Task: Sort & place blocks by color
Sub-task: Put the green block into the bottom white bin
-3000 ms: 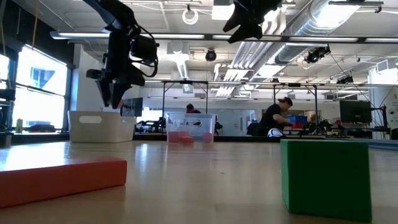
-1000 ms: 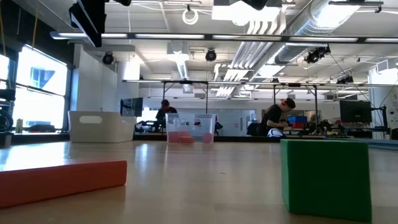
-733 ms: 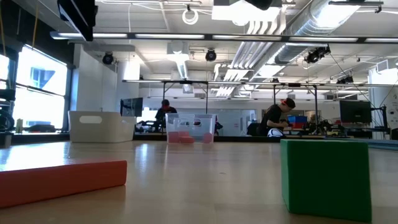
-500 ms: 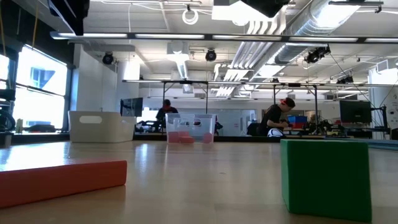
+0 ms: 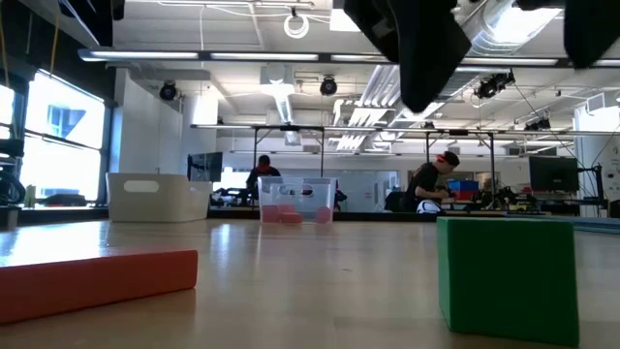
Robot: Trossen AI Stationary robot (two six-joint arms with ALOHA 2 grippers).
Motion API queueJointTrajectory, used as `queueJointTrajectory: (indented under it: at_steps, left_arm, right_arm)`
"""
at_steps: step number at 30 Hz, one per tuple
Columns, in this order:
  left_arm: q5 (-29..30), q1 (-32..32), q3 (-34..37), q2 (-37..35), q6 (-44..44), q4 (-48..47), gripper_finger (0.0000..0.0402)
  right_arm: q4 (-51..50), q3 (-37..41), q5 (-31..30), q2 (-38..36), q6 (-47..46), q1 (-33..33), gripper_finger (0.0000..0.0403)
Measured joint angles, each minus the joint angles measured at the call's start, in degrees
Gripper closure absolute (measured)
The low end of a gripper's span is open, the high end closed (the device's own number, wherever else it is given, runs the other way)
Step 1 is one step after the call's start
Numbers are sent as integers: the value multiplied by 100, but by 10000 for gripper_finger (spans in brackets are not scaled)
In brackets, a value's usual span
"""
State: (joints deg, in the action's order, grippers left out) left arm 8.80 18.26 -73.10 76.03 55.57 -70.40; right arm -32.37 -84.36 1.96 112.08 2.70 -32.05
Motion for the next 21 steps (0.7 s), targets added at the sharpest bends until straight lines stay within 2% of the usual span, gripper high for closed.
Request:
queueJointTrajectory:
  at_steps: [9,21]
  left_arm:
    - [69,109,0,0,0,4,188]
    - [93,107,0,0,39,10,188]
  right_arm:
    - [232,0,41,324,913,0,153]
    - [313,0,160,346,1927,12,153]
